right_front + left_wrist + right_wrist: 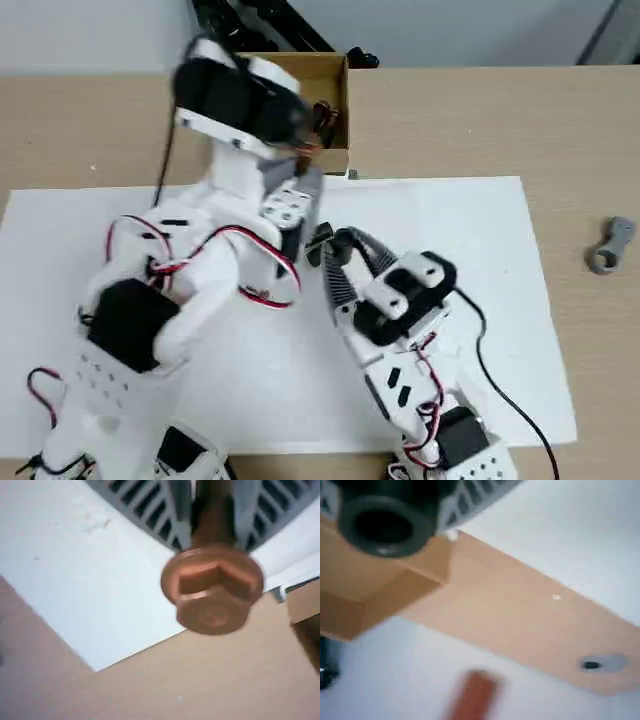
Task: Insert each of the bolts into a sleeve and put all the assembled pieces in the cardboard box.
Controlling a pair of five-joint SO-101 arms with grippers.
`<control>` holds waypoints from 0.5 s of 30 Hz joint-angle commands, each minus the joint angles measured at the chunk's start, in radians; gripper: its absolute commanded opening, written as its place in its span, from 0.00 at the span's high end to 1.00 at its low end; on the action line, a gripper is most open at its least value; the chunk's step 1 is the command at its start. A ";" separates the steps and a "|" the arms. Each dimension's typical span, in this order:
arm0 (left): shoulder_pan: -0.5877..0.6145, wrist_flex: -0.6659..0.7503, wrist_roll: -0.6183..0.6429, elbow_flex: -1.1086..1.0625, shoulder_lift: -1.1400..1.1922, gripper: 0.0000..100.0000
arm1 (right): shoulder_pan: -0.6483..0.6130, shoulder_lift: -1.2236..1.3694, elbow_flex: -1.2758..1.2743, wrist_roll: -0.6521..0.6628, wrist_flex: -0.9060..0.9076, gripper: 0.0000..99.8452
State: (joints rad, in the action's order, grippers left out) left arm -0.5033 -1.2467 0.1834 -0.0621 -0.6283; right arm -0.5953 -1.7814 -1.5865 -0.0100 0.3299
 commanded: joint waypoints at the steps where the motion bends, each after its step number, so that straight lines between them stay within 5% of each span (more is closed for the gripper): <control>1: -0.018 0.052 0.000 0.013 0.000 0.99 | -0.081 -0.013 -0.023 0.009 -0.045 1.00; 15: -0.009 0.034 0.175 0.008 -0.006 0.99 | -0.079 -0.022 -0.025 0.006 -0.047 1.00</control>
State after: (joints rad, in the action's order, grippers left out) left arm -0.5140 -1.2298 0.3168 -0.0621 -0.6283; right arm -0.6674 -1.7875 -1.6326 -0.0100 0.3145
